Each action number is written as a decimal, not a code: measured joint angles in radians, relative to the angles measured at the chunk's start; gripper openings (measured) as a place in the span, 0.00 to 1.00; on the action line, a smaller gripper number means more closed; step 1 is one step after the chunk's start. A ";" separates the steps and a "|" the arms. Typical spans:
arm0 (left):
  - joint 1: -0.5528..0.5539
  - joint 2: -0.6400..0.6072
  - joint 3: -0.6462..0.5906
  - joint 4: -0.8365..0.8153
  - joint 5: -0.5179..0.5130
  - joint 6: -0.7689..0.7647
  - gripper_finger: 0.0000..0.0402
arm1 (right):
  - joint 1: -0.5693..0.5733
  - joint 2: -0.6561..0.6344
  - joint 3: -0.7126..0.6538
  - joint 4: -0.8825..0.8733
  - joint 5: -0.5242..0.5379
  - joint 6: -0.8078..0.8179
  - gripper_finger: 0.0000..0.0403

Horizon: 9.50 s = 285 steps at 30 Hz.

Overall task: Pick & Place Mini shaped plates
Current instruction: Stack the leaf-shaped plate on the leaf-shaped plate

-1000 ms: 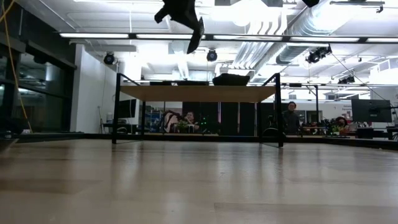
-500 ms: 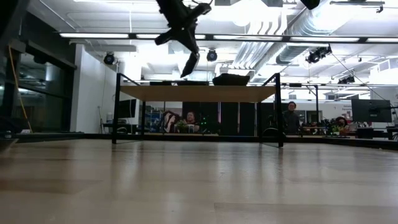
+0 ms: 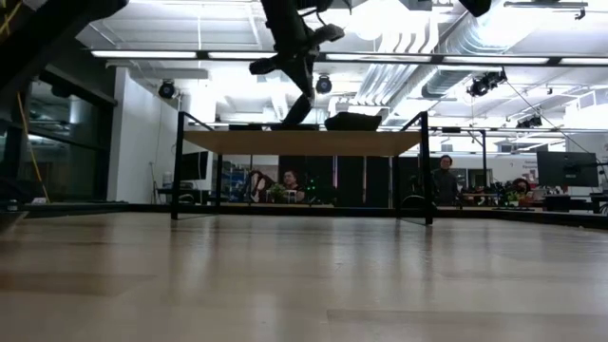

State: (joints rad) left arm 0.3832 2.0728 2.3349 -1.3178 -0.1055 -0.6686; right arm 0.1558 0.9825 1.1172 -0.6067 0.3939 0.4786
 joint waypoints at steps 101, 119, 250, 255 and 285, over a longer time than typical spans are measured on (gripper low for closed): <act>-0.037 -0.014 0.014 -0.124 -0.097 0.115 0.17 | 0.001 0.000 0.000 -0.049 -0.038 -0.023 0.39; -0.045 -0.057 0.020 -0.112 -0.136 0.157 0.17 | 0.002 0.000 0.000 -0.097 -0.042 0.022 0.39; -1.104 -0.541 -1.530 0.744 0.097 -1.483 0.11 | 0.002 -0.176 0.000 -0.265 -0.023 0.083 0.39; -1.104 -0.544 -1.529 0.747 0.095 -1.476 0.01 | 0.002 -0.176 0.000 -0.264 -0.023 0.083 0.39; -1.021 -0.580 -0.978 0.028 -0.813 -1.162 0.00 | 0.094 0.027 0.000 0.243 0.212 -0.099 0.39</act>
State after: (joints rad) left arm -0.6377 1.4933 1.3566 -1.2897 -0.9180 -1.8306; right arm 0.2501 1.0090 1.1172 -0.3639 0.6056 0.3793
